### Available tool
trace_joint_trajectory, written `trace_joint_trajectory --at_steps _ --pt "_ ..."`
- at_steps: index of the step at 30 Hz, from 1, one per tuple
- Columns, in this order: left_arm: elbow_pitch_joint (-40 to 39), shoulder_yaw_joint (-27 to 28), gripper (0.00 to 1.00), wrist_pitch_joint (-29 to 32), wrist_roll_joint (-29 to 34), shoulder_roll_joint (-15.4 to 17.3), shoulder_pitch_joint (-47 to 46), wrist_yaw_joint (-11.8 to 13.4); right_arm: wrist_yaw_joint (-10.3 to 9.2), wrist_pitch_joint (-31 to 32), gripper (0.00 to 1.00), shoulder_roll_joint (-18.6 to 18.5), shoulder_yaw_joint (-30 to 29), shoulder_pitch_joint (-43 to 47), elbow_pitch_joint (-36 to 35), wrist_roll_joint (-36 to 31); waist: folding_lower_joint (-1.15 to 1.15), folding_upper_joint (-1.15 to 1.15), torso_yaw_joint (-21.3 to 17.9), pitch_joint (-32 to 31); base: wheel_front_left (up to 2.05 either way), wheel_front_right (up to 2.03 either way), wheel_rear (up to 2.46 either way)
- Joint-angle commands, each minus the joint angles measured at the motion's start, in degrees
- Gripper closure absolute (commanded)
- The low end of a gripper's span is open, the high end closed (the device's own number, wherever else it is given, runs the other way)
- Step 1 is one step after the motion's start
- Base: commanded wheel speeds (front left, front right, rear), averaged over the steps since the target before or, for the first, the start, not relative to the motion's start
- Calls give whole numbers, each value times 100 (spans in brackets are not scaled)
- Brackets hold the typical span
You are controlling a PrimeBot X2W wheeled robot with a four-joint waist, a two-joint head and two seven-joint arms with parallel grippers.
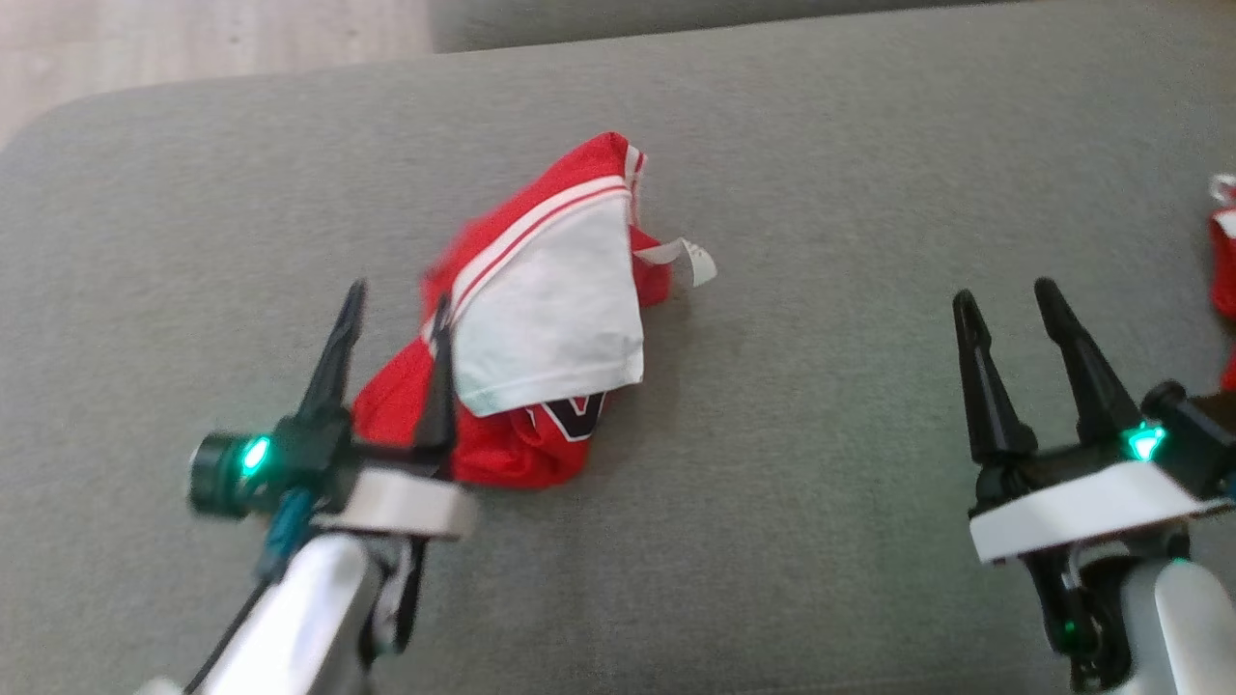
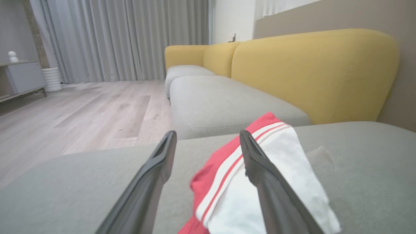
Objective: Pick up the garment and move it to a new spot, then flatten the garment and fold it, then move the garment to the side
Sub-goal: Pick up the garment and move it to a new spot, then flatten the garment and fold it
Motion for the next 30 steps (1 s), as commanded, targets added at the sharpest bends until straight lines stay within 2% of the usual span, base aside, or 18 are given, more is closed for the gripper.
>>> trace_joint_trajectory --at_steps 1,7,14,30 --pt "-214 272 0 30 -60 208 -41 54 -4 23 0 -85 88 44 -237 -55 0 0 184 -92 0 0 0" --pt "-425 482 0 194 -210 629 585 180 -4 129 0 -103 45 167 -326 -88 0 0 384 -159 0 0 0" --pt "-716 663 0 368 -400 963 1109 247 -4 250 0 -126 41 365 -420 -121 0 0 413 -260 0 0 0" --pt "-903 655 0 449 -499 1003 1266 336 -4 449 0 -58 84 577 -541 -152 0 0 353 -462 0 0 0"
